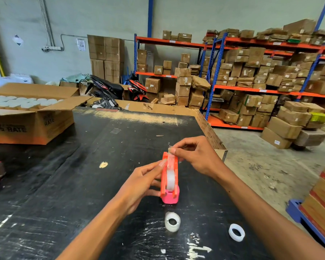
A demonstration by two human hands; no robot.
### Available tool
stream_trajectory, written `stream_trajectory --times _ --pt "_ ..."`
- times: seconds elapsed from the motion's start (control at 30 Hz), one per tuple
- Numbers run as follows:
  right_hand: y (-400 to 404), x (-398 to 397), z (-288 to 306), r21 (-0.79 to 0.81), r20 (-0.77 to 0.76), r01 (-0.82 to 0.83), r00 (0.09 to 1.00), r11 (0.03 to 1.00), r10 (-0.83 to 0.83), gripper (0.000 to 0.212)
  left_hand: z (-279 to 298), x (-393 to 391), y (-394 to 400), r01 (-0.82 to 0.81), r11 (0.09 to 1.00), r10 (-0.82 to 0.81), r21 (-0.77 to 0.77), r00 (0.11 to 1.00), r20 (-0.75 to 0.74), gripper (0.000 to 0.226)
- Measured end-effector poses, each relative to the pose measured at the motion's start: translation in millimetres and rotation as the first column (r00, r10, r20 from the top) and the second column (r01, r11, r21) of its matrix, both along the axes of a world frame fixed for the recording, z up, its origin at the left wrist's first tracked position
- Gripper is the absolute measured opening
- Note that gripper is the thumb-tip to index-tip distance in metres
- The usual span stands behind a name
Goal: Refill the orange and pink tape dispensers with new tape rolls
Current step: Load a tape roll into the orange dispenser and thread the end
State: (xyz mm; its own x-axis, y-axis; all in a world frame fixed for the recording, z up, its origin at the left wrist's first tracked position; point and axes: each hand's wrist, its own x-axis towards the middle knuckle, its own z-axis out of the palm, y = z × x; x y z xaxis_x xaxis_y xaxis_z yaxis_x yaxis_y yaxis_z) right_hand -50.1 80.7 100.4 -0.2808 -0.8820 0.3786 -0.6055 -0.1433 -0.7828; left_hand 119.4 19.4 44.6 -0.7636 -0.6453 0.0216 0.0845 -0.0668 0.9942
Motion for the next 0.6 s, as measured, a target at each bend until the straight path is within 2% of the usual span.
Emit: stream_trajectory --times 0.1,0.23,0.43,0.6 --pt "-1.2 -0.5 -3.4 0.024 -0.014 0.019 1.000 1.000 -0.018 0.009 0.7 -1.7 1.1 0.009 1.000 -0.009 -0.006 0.999 0.042 0.054" --pt "1.8 -0.9 0.5 0.077 0.004 0.000 1.000 0.997 -0.001 0.015 0.4 -1.7 -0.1 0.028 0.999 -0.027 -0.025 0.998 0.058 0.046" --pt "4.4 -6.3 9.8 0.257 0.171 -0.055 0.985 0.965 0.011 0.015 0.5 0.6 -3.5 0.080 0.994 -0.076 -0.077 0.995 0.057 0.053" --pt "1.9 -7.8 8.1 0.280 0.286 -0.073 0.958 0.957 -0.011 0.017 -2.5 0.5 -1.8 0.059 0.995 -0.055 -0.082 0.997 0.045 0.054"
